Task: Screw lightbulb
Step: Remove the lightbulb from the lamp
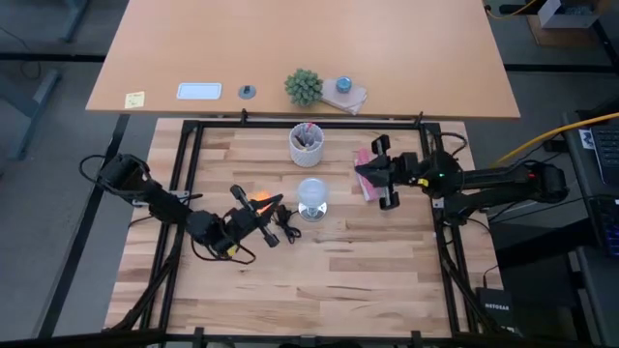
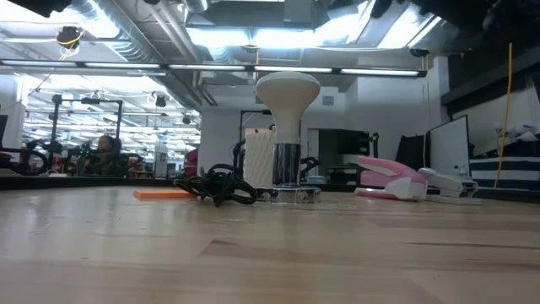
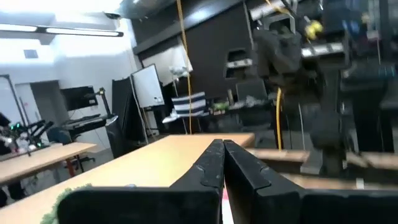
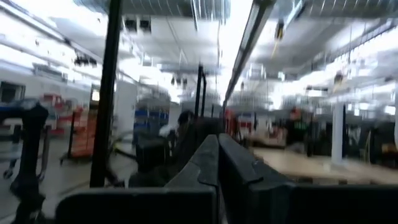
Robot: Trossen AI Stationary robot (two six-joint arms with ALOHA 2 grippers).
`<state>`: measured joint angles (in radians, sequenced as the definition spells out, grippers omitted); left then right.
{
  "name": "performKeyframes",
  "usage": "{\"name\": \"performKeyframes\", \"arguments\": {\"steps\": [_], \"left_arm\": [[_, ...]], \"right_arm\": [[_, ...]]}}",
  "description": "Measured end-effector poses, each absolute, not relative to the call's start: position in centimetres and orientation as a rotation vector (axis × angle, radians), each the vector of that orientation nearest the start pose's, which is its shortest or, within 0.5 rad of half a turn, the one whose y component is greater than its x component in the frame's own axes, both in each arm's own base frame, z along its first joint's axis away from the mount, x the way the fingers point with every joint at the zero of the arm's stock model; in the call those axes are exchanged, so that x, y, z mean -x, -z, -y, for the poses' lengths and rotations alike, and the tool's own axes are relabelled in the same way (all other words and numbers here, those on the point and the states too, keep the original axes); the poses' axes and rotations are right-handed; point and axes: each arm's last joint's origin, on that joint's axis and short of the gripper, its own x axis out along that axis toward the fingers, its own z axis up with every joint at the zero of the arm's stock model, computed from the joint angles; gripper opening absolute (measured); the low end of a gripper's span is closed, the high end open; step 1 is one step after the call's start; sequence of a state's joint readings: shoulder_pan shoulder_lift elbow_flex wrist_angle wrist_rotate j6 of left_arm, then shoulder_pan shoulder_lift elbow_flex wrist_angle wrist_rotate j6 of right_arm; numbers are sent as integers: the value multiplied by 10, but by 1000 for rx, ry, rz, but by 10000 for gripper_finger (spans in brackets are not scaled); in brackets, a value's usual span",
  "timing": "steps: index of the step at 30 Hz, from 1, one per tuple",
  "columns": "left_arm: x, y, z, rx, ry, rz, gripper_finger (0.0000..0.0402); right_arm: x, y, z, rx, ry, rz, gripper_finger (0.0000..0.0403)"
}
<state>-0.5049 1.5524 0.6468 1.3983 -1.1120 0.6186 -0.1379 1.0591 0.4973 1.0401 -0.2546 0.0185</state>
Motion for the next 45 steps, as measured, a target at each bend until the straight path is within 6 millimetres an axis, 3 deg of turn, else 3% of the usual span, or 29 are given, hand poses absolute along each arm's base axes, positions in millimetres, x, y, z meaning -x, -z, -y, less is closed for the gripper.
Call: {"name": "performKeyframes", "arguments": {"steps": [6,14,21,30,39,45], "left_arm": [[-268,-230,119,-416,-626,-29,1],[-271,-206,120,-620,-524,-208,1],[-273,-207,124,-441,-383,-120,1],[-274,-207,127,-73,-308,-49,1],[-283,-207,105,-38,-385,-45,1],[-293,-207,75,-56,-476,-50,1]], "right_arm": [[-220,-284,23,50,-115,317,5],[-217,-292,24,-8,-97,399,5],[-218,-290,24,-14,-97,374,5],[-219,-287,24,-17,-96,350,5],[-219,-286,24,15,-90,338,7],[-222,-278,24,-8,-95,246,48]]}}
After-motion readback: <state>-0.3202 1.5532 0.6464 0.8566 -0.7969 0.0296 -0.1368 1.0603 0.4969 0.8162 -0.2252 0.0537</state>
